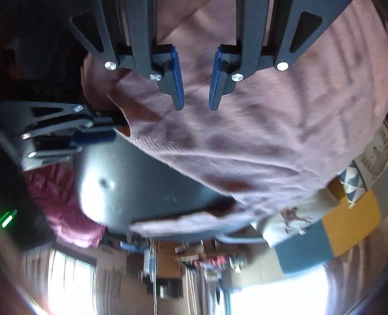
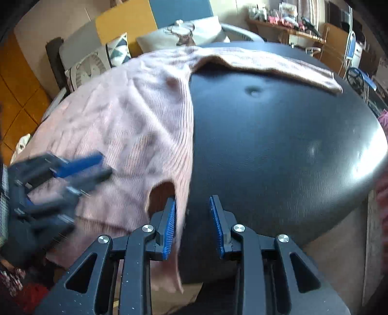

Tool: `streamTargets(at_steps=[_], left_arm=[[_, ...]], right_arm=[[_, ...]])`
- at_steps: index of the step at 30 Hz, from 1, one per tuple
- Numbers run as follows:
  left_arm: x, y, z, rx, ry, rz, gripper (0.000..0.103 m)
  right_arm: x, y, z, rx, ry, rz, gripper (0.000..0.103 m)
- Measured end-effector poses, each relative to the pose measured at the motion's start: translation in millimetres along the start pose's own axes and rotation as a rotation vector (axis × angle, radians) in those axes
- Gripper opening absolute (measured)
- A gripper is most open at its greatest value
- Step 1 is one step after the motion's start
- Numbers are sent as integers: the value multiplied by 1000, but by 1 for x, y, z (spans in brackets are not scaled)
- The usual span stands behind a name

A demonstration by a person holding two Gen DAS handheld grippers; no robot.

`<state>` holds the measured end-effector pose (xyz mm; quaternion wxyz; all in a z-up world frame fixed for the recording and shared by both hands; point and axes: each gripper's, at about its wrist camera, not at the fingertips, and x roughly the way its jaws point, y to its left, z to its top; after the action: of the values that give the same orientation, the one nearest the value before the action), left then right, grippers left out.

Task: Fold clothes

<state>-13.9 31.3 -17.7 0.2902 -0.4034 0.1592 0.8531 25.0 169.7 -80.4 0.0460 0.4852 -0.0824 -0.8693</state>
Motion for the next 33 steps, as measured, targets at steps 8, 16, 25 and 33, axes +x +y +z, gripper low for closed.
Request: streamTargets(at_steps=[8, 16, 25, 33], left_arm=[[-1, -4, -20, -70, -97, -84, 21], [-2, 2, -26, -116, -124, -139, 22], [-8, 1, -24, -114, -107, -165, 22], [-49, 59, -67, -308, -101, -45, 22]], right_arm=[[8, -12, 4, 58, -49, -54, 27], [-1, -17, -1, 89, -45, -22, 35], [-15, 6, 11, 31, -84, 170, 12], [13, 1, 5, 3, 19, 100, 1]])
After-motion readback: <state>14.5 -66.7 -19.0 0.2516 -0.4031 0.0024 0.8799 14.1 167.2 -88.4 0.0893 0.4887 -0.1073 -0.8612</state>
